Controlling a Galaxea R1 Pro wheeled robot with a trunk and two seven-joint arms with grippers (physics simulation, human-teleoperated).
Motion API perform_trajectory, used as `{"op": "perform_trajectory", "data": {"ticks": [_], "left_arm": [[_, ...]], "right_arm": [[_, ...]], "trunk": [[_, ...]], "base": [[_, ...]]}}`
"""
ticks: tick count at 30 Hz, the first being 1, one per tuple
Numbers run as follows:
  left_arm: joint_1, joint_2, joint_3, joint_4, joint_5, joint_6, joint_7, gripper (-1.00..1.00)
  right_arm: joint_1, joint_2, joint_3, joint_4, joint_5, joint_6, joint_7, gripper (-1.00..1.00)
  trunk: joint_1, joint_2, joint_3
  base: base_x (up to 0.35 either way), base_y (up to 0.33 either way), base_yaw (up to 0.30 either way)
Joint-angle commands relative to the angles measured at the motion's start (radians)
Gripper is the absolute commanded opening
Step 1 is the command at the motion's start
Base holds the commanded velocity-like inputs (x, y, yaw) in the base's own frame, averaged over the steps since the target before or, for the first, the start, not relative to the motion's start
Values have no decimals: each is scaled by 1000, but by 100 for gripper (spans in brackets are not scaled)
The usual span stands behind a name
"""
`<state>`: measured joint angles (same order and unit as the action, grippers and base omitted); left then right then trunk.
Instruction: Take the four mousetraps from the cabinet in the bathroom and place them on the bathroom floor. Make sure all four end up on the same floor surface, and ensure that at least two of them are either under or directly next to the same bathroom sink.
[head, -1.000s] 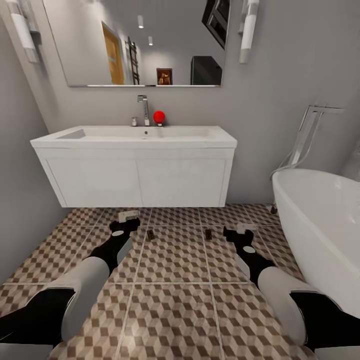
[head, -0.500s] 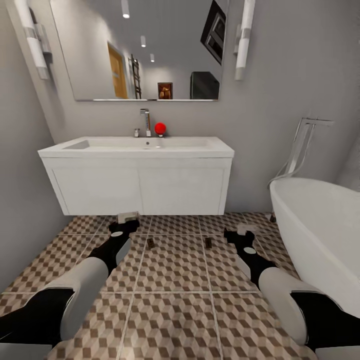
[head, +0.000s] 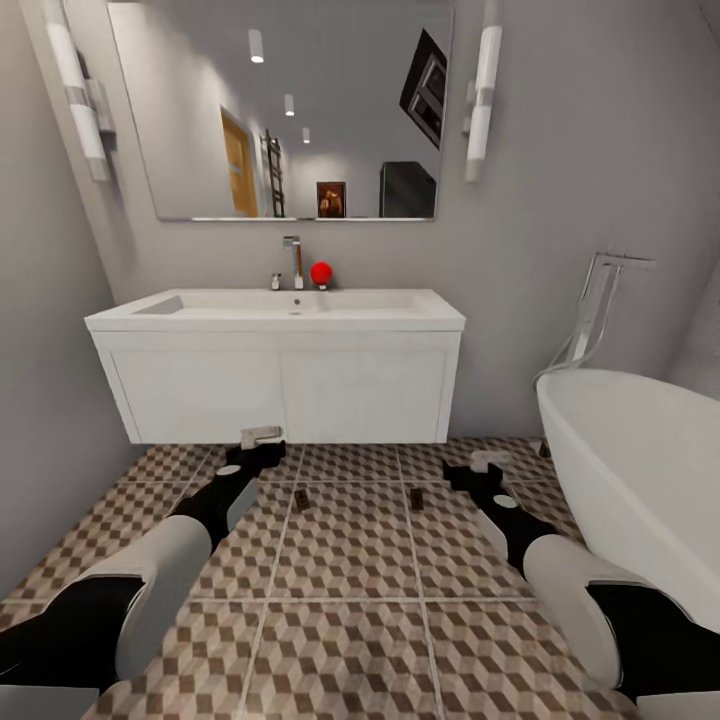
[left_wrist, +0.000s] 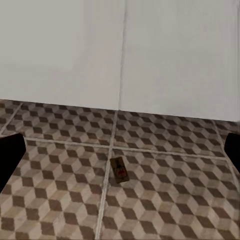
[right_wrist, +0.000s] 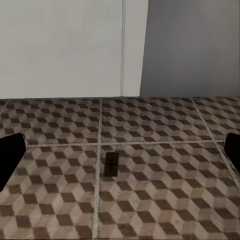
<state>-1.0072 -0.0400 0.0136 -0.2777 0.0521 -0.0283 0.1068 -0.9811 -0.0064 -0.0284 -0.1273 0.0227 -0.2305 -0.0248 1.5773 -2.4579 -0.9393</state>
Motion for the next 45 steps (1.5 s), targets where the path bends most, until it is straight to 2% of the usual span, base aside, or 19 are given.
{"op": "perform_trajectory", "data": {"ticks": [1, 5, 10, 21, 45], "left_arm": [[-1, 2, 1, 1, 6, -3, -5, 100], [-1, 8, 2, 1, 6, -2, -18, 100], [-1, 17, 3, 2, 7, -1, -23, 100], [-1, 45, 4, 20, 10, -1, -24, 100], [-1, 92, 7, 85, 17, -3, -22, 100]], "right_arm": [[-1, -4, -3, 1, 2, 2, 15, 100], [-1, -21, -2, 1, 2, 15, 59, 100], [-1, -35, -2, 1, 2, 20, 83, 100], [-1, -72, -2, 4, 2, 32, 99, 100], [-1, -92, -2, 28, 1, 51, 84, 100]], "trunk": [[-4, 7, 2], [-19, 35, 15], [-39, 70, 30], [-81, 147, 65], [-173, 315, 140]], "base": [[0, 0, 0], [0, 0, 0], [0, 0, 0], [0, 0, 0], [0, 0, 0]]}}
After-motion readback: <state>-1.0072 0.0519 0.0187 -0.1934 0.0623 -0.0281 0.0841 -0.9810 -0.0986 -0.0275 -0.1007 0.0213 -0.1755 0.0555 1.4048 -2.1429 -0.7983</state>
